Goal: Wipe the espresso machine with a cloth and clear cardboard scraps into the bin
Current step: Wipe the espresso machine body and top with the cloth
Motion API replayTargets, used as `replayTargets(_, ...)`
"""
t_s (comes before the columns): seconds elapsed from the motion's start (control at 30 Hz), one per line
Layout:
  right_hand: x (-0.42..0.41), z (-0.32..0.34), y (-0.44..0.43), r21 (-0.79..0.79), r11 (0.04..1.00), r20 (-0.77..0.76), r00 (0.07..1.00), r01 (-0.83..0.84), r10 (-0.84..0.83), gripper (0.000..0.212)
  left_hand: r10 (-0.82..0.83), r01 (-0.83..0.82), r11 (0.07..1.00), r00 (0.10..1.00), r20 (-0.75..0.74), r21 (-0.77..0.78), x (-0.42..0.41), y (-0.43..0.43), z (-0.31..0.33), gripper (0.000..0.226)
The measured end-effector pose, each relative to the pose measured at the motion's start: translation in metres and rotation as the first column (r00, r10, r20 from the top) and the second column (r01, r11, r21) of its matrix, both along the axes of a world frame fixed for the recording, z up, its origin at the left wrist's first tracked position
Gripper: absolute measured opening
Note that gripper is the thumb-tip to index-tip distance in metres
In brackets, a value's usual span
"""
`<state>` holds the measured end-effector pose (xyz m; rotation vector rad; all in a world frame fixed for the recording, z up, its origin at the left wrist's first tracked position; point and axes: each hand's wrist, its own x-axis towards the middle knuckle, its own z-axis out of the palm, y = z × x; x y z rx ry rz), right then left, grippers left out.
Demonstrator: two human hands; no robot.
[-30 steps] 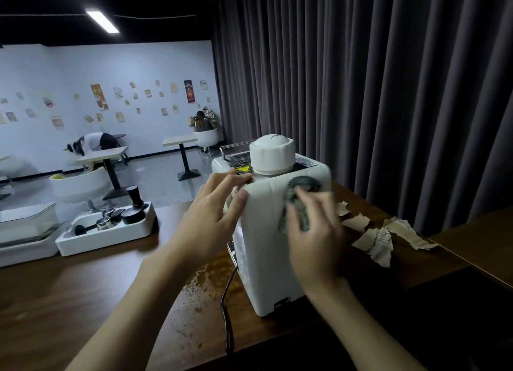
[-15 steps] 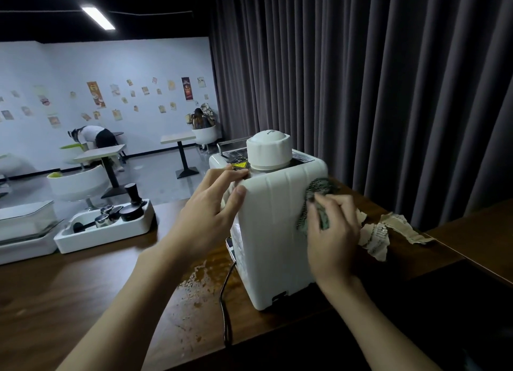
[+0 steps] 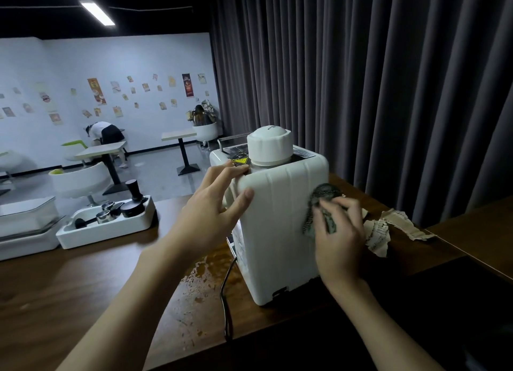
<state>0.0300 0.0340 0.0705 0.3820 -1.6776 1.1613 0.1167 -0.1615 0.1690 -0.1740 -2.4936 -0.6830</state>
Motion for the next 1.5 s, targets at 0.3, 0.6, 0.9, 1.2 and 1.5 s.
replayTargets(0.3, 0.052, -0.023, -0.06, 0.29, 0.946, -0.098, 0.979, -0.144, 0.18, 0.016, -0.02, 0.02, 1.0, 0.999, -0.043, 0.01, -0.002, 0.001, -0.002, 0.05)
replayTargets(0.6, -0.001, -0.025, -0.002, -0.025, 1.0, 0.035, 0.999, -0.002, 0.003, 0.014, -0.03, 0.029, 0.999, 0.999, -0.026, -0.014, -0.005, -0.004, -0.004, 0.047)
replayTargets(0.9, 0.055, -0.044, -0.062, 0.315, 0.939, -0.056, 0.985, -0.137, 0.162, 0.015, -0.043, 0.044, 0.999, 0.998, -0.056, 0.02, -0.005, -0.001, -0.006, 0.051)
replayTargets(1.2, 0.009, -0.042, -0.007, 0.018, 0.999, 0.073, 0.997, -0.038, 0.036, 0.016, -0.031, 0.031, 0.999, 0.998, -0.046, 0.01, -0.006, -0.001, -0.007, 0.05)
replayTargets(1.5, 0.053, -0.068, -0.052, 0.373, 0.91, -0.014, 0.979, -0.183, 0.203, 0.016, -0.044, 0.047, 0.998, 0.997, -0.067, 0.047, -0.005, 0.002, -0.011, 0.049)
